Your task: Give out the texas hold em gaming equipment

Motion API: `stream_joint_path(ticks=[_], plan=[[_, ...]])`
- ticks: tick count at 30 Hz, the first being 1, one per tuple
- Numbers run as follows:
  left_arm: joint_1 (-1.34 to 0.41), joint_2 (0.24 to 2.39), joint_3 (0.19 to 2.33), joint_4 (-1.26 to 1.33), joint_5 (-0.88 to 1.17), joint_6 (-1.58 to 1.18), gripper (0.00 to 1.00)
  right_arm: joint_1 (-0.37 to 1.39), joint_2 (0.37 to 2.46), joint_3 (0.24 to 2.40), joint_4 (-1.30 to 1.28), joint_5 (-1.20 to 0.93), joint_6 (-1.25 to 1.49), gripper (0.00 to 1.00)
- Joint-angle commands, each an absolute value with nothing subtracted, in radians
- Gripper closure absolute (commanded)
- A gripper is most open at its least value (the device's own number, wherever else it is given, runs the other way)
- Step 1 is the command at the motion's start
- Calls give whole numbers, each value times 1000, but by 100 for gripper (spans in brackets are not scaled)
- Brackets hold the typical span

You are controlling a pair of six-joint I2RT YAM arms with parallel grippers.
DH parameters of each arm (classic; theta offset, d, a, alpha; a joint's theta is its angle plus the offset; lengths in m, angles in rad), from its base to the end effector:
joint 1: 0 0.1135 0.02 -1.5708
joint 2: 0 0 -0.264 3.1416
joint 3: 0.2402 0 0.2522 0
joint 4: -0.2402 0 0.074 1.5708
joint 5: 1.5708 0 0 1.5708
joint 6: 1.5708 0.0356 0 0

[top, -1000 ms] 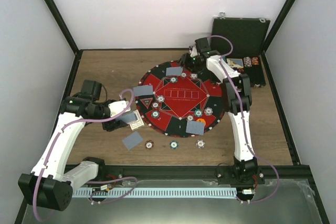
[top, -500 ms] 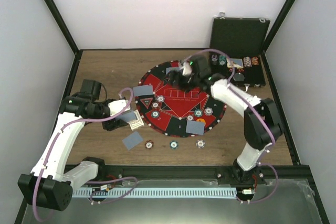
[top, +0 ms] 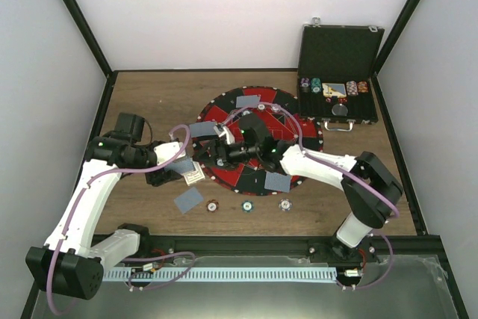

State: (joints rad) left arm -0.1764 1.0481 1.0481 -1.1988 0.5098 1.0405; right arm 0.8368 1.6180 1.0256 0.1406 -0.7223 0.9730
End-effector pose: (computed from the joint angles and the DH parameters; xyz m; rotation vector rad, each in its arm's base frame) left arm 0.1656 -0.0472 0.3044 1.5710 2.0349 -0.4053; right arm 0.2235 0.2829 0.2462 -0.4003 2.4166 1.7302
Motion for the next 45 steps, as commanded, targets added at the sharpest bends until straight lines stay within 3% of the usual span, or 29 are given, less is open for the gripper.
stream_joint_path(ticks=[1, 21, 39, 45], plan=[[-176, 1038, 1060, -1197, 530, 1049, 96, 887, 1669, 1065, 262, -751, 1032, 10], [-176, 1034, 1064, -1207, 526, 1059, 96, 934, 1905, 1213, 352, -846, 1084, 15], [-176, 1027, 1068, -1215, 519, 1069, 96, 831, 1773, 1059, 363, -812, 1088, 53], [-176, 1026, 1066, -1213, 515, 1070, 96, 830, 1726, 1054, 351, -799, 1090, 78]])
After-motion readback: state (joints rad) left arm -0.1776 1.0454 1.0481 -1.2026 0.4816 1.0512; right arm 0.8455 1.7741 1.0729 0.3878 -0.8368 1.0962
